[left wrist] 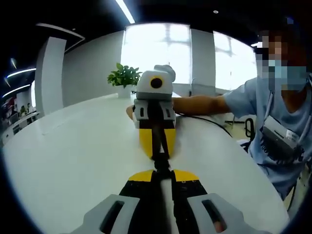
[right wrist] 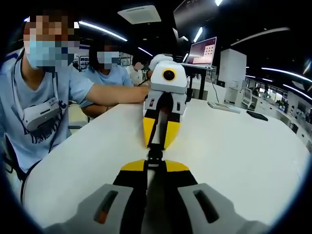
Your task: Snap the two parts of the plastic buckle together until the buckle closes and remains connected.
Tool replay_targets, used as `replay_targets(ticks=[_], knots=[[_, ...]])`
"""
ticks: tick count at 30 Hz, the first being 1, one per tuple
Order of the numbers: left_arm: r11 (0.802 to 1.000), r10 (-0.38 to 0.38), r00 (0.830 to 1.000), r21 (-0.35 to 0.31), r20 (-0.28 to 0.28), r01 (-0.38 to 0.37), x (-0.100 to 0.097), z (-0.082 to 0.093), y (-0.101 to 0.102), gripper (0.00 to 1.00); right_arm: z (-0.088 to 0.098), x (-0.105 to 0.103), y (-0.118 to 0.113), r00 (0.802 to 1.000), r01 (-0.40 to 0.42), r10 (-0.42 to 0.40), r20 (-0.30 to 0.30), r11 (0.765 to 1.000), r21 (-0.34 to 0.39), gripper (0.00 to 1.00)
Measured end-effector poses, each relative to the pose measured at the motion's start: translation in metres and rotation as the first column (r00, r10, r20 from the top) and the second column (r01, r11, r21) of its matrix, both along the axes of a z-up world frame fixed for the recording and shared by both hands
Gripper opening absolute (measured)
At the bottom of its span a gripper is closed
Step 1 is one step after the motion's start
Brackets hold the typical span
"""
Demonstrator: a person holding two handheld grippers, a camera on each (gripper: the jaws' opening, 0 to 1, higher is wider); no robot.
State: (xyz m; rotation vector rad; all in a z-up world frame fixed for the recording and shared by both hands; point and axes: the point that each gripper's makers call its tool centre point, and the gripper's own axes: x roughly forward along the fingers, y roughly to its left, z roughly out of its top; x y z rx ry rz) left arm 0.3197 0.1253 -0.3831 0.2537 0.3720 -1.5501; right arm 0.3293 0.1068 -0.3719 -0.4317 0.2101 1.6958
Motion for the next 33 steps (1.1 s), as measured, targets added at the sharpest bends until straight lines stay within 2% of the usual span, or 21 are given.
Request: replay_targets(ticks=[33], knots=[[1.000, 0.012, 1.000, -0.004, -0.001, -0.012, 0.0019, 0.0005, -0.0003, 0.11, -0.0021, -0.0030, -0.0003, 1.000, 0.014, -0.014, -0.009, 1.000, 0.000, 0.12]])
